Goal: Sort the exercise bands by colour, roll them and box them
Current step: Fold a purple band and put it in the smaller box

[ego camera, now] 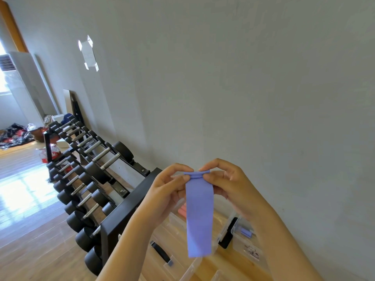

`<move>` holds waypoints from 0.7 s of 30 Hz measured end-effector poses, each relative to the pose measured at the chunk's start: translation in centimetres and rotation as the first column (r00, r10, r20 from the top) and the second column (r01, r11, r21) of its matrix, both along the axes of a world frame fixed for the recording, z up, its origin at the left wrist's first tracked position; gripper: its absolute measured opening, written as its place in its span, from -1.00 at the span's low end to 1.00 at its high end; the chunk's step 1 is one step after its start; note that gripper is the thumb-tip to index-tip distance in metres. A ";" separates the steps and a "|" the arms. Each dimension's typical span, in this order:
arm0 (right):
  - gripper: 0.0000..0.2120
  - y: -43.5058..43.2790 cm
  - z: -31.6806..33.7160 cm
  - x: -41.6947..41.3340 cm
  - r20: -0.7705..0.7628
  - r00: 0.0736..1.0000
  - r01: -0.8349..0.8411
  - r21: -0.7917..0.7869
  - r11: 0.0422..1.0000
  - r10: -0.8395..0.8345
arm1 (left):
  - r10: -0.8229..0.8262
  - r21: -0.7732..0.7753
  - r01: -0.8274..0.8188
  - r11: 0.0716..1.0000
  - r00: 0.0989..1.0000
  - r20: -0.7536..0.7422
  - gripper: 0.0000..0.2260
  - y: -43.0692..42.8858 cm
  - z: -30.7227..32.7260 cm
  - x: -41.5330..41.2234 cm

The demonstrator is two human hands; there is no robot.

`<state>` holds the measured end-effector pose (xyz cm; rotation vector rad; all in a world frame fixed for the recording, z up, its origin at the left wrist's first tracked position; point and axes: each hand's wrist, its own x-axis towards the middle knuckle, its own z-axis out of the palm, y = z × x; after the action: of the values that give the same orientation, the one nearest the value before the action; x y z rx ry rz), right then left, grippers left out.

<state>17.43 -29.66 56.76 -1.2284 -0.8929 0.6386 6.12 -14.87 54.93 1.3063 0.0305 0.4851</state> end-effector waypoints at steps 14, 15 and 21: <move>-0.84 0.5 -1.1 0.5 0.218 0.958 0.220 -0.135 0.966 -0.188 | 0.306 0.404 -0.272 0.873 0.952 -0.020 -0.85 0.2 -0.8 0.9; -0.83 0.6 -1.3 0.6 0.256 0.944 0.248 -0.140 0.959 -0.207 | 0.314 0.447 -0.275 0.851 0.949 -0.014 -0.90 0.2 -0.9 1.0; -0.87 0.5 -1.3 0.5 0.293 0.941 0.215 -0.140 0.967 -0.168 | 0.168 0.367 -0.142 0.919 0.985 -0.041 -0.84 -0.3 -0.9 0.9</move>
<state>17.90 -29.16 55.43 -1.5664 -0.9496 0.3948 6.97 -15.22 54.06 1.6943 0.1093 0.5986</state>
